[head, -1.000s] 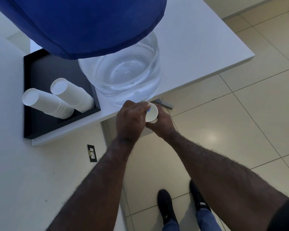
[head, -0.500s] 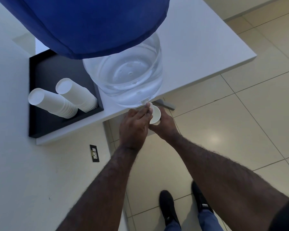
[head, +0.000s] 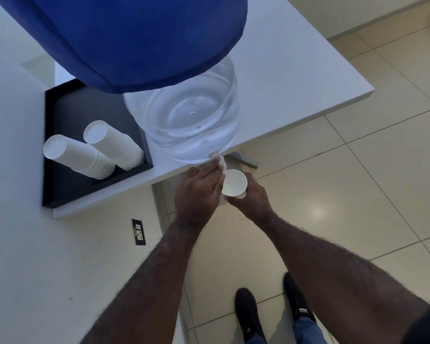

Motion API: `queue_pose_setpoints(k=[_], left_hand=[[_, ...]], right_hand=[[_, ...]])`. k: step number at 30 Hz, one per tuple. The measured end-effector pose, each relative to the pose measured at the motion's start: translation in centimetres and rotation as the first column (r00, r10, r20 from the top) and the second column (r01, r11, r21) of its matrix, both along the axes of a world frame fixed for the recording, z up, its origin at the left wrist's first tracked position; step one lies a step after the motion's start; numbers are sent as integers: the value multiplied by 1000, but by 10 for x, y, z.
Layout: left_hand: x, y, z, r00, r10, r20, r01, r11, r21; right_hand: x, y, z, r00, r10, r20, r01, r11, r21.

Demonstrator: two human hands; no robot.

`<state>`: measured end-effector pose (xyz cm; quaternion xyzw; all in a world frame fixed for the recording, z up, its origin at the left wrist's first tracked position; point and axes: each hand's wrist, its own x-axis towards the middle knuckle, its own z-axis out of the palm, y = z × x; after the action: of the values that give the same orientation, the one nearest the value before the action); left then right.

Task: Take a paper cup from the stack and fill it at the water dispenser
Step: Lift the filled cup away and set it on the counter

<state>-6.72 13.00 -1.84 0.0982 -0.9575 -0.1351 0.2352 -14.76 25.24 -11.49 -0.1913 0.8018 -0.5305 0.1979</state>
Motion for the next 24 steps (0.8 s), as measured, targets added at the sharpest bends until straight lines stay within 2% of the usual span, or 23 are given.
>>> queue_pose_setpoints(k=[6, 15, 19, 24], left_hand=[[-2, -1, -1, 1000, 0, 0, 0, 1000, 24], [-5, -4, -2, 999, 24, 27, -24, 1000, 1], [-4, -3, 3, 999, 33, 26, -34, 999, 31], [-4, -5, 7, 998, 35, 45, -39, 996, 86]], right_hand=[[-7, 19, 4, 993, -121, 6, 121, 993, 7], [-46, 13, 52, 953, -266, -147, 243, 957, -157], [-67, 7, 71, 932, -301, -200, 266, 946, -188], [-97, -1, 88, 906, -328, -267, 297, 943, -151]])
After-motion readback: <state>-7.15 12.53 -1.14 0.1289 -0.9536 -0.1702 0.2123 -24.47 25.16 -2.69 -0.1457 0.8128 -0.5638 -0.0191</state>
